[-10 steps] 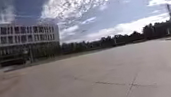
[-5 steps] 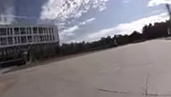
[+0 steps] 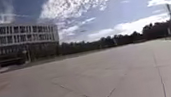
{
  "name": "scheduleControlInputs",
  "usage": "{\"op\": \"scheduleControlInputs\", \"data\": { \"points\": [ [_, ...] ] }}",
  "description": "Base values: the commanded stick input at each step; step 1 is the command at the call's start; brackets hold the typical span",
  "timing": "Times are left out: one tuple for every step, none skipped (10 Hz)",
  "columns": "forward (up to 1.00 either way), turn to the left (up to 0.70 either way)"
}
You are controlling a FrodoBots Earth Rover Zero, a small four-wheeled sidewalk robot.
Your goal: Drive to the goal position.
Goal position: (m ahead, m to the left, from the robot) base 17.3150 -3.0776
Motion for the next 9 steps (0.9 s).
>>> {"op": "scheduleControlInputs", "data": {
  "points": [
    [0.7, -0.01],
    [0.7, -0.01],
    [0.7, -0.01],
    [0.7, -0.01],
    [0.7, -0.01],
    [0.7, -0.01],
    [0.7, -0.01],
    [0.7, -0.01],
    [0.7, -0.01]
  ]
}}
